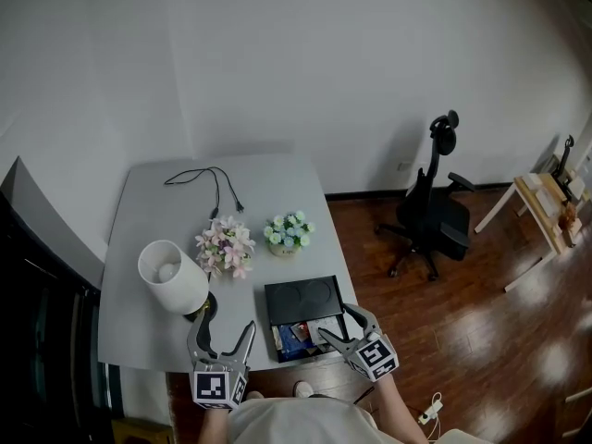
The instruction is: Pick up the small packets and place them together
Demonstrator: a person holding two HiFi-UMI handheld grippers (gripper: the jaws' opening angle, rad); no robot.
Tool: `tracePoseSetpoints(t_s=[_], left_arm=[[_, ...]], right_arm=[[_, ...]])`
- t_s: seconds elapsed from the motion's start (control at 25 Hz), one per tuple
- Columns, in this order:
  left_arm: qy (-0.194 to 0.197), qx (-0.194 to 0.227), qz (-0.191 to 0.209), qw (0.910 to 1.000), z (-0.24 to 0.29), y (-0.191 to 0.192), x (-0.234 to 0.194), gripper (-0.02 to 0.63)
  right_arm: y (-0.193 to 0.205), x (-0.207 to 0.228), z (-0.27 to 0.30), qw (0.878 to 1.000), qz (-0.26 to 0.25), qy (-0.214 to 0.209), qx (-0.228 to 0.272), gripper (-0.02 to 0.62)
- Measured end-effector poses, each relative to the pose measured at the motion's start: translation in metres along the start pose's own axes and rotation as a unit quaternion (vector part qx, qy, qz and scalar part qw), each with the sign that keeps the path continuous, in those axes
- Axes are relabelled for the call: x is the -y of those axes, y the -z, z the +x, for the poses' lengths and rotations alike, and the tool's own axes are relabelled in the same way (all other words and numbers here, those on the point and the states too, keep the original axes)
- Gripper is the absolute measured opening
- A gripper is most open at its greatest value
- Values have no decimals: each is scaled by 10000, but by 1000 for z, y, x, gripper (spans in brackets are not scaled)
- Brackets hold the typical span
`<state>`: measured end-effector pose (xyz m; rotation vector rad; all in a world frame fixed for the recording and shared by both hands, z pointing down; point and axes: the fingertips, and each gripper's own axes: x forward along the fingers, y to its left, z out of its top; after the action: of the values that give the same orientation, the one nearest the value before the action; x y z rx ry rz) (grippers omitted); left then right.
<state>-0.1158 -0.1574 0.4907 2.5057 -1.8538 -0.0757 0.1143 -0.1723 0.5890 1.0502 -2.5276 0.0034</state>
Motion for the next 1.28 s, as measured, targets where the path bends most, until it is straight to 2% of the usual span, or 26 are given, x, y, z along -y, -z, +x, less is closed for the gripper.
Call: tracePoseSetpoints(t_s=[0.08, 0.2, 0.4, 0.44, 0.52, 0.64, 0.76, 0.8, 0.84, 0.88, 0.96, 1.04, 1.28], left_arm=[[-18, -57, -3, 10000, -1, 3, -2, 401], [-25, -123, -18, 9999, -2, 5, -2, 402], [-46, -217, -6, 9998, -6, 8, -2, 401], [-58, -234, -6, 9997, -7, 9, -3, 401], [-91, -270, -9, 9996, -9, 10, -5, 401], [-115, -312, -11, 9994, -11, 13, -7, 401], [-171, -336, -48, 9993, -14, 16, -9, 402], [-180, -340, -45, 9992, -14, 15, -9, 401], [-185, -343, -37, 9992, -14, 15, -10, 400], [-193, -344, -33, 9992, -15, 15, -11, 400], [-223, -351, -47, 9991, -16, 17, -12, 401], [-245, -370, -79, 9990, -16, 20, -13, 401], [-202, -407, -106, 9989, -15, 23, -10, 400]], right_arm=[[43, -10, 16, 9973, 188, -250, -662, 336], [92, -30, 37, 9882, 282, -556, -1401, 336], [148, -58, 57, 9651, -195, -869, -2463, 334], [155, -59, 60, 9612, -326, -882, -2595, 334], [167, -61, 65, 9527, -602, -902, -2838, 238], [186, -65, 70, 9390, -885, -959, -3182, 238], [193, -65, 69, 9329, -1033, -847, -3343, 228], [195, -64, 68, 9305, -1137, -780, -3392, 172], [195, -62, 66, 9288, -1250, -716, -3415, 160], [193, -61, 64, 9286, -1336, -651, -3399, 140], [185, -59, 59, 9338, -1343, -503, -3279, 46], [174, -55, 54, 9430, -1158, -342, -3102, 8], [122, -33, 29, 9712, -279, 101, -2365, 3]])
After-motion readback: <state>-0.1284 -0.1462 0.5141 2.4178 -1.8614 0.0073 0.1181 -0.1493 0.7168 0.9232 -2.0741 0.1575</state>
